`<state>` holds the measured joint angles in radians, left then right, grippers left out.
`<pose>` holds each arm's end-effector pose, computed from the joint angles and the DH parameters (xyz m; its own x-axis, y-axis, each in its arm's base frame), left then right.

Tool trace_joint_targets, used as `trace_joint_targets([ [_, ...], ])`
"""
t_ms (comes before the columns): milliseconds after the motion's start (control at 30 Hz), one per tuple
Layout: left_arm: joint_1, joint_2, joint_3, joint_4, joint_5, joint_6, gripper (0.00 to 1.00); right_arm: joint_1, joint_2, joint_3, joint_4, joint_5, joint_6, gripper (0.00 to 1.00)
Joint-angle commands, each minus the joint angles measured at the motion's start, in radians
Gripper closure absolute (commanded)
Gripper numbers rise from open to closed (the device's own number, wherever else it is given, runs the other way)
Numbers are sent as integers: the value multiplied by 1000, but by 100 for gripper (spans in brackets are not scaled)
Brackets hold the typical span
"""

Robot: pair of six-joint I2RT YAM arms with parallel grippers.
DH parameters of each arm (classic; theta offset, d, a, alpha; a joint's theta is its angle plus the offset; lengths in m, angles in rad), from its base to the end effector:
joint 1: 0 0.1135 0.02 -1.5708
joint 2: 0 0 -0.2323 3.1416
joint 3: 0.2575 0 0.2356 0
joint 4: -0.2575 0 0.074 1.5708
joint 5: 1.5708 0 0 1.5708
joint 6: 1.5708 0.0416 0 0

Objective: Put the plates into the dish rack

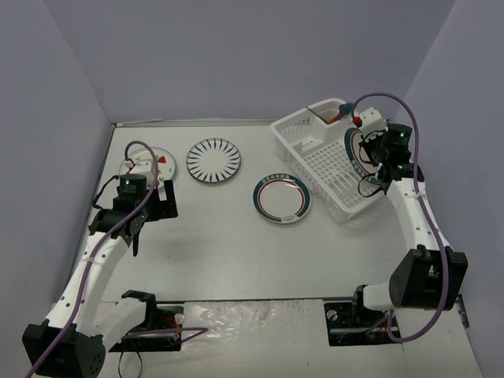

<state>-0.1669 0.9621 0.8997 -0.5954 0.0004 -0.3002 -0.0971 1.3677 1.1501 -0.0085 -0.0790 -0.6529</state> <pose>0.2069 -0.0349 0.2791 -0.6251 -0.1946 -0.7559 -0.0193 0.9720 -0.2342 0.3199 -0.0279 0.3245 -0.1894 -0.5900 -0.7849 -0.1196 0.8072 -0.5780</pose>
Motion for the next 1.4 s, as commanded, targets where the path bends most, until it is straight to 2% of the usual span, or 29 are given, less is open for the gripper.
trace_joint_targets([
  [0, 9, 8, 3, 43, -49, 28, 3, 0, 24, 3, 229, 77, -75, 100],
  [100, 9, 25, 9, 37, -59, 35, 3, 0, 56, -9, 270, 118, -81, 100],
  [367, 10, 43, 12, 39, -46, 36, 3, -1, 35, -33, 327, 96, -68, 100],
  [1100, 10, 38, 8, 46, -28, 53, 3, -42, 81, -126, 315, -3, -53, 99],
  [1167, 10, 34, 8, 45, -26, 54, 3, -52, 86, -127, 315, -12, -32, 95],
  [1200, 10, 32, 9, 44, -28, 53, 3, -53, 88, -127, 316, -9, -19, 91],
  [1300, 10, 23, 10, 40, -34, 46, 3, -56, 90, -131, 327, 3, 41, 72],
  [1367, 10, 18, 8, 40, -33, 38, 3, -56, 81, -131, 331, 19, 74, 56],
])
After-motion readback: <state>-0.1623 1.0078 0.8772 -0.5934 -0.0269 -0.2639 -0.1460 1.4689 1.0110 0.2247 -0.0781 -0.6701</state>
